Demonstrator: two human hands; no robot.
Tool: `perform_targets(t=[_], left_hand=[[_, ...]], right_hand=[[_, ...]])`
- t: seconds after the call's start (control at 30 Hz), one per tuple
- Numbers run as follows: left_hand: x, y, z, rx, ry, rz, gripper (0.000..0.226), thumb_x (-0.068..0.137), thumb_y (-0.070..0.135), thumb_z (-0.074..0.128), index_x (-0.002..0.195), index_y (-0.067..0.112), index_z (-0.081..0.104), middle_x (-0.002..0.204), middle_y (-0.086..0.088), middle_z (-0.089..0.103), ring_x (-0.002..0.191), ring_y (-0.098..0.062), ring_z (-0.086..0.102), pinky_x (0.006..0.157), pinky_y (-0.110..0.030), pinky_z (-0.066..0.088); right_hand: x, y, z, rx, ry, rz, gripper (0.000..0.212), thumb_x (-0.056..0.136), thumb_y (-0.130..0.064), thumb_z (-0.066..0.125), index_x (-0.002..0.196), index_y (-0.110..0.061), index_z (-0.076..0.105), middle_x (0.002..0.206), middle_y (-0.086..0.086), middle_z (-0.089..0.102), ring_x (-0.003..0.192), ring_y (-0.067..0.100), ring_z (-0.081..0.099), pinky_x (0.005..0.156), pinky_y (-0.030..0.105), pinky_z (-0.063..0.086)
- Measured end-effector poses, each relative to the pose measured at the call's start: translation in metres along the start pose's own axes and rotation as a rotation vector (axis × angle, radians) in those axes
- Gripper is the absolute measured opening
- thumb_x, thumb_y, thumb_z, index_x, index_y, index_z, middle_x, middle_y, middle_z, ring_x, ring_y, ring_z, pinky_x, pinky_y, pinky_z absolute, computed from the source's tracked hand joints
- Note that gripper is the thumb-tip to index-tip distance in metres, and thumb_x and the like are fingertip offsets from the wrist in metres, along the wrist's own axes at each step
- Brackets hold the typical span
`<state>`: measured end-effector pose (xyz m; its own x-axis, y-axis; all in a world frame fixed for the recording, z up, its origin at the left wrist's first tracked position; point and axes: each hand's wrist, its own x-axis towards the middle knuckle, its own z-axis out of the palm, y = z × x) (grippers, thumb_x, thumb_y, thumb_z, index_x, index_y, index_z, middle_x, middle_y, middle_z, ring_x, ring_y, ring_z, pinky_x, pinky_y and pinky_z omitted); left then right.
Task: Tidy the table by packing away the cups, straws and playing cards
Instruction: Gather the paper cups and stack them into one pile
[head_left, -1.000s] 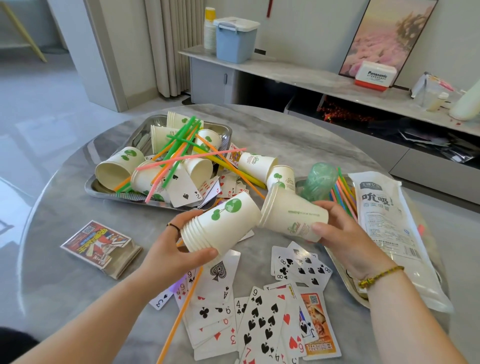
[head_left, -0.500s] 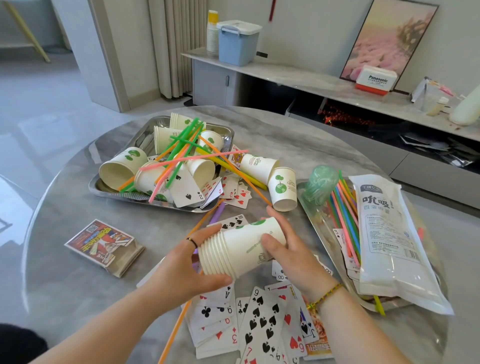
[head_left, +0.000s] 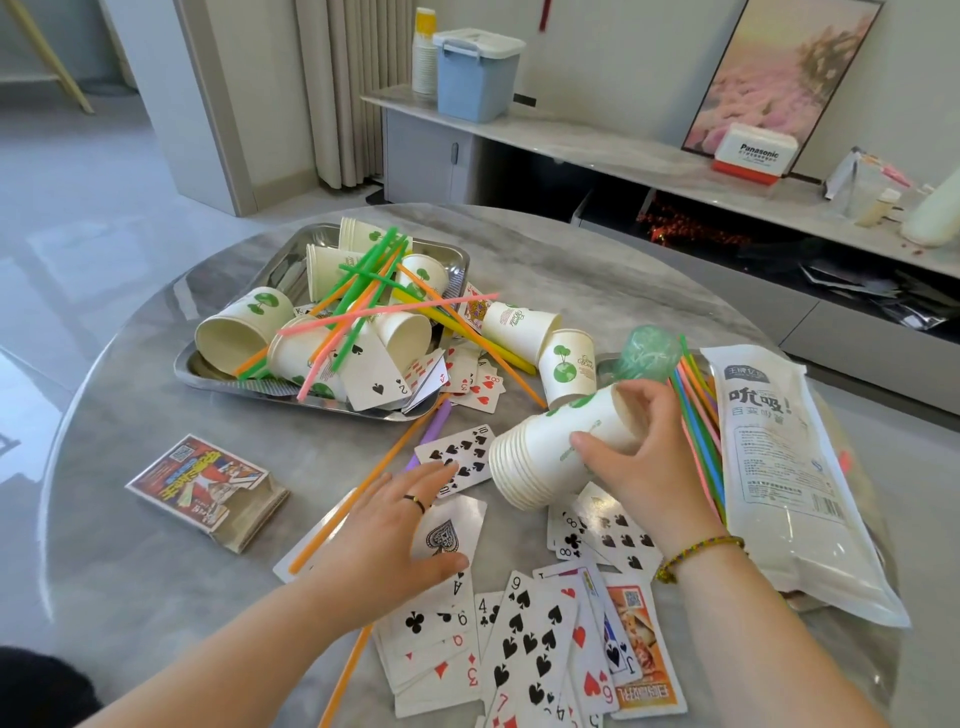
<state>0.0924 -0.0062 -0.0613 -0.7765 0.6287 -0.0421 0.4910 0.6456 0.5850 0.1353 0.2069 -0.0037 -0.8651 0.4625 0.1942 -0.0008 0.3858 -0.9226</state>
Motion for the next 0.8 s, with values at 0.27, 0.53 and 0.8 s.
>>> perform_targets(t=[0.27,0.53,0.8], left_hand=[[0.003,-0.008,0.01,0.286,-0.086,0.026,0.068,0.085,0.057,0.039,0.142,0.035,0.01,0.154,0.012,-0.003,0.141,-0.005,-0.003,0.11,-0.028,-0.016],[0.006,-0.016,0.01,0.305,-0.03,-0.008,0.068,0.085,0.058,0.037,0.142,0.033,0.01,0.154,0.01,-0.002,0.141,-0.006,-0.003,0.11,-0.029,-0.015],[0.011,-0.019,0.007,0.336,-0.011,-0.044,0.068,0.085,0.06,0.034,0.142,0.035,0.009,0.153,0.012,-0.007,0.14,-0.005,-0.01,0.11,-0.031,-0.017]], right_hand=[[0.008,-0.018,0.025,-0.559,-0.195,-0.281,0.05,0.069,-0.012,0.068,0.115,-0.015,0.05,0.118,0.001,0.05,0.109,0.022,0.046,0.091,0.025,0.033],[0.032,-0.015,0.026,-0.249,-0.072,0.012,0.03,0.079,-0.03,0.062,0.106,-0.024,0.05,0.11,-0.007,0.048,0.102,0.014,0.046,0.082,0.022,0.038],[0.088,0.022,0.031,-0.48,-0.033,0.3,0.061,0.076,-0.026,0.068,0.124,-0.005,0.037,0.126,0.017,0.047,0.11,0.032,0.05,0.087,0.035,0.04]])
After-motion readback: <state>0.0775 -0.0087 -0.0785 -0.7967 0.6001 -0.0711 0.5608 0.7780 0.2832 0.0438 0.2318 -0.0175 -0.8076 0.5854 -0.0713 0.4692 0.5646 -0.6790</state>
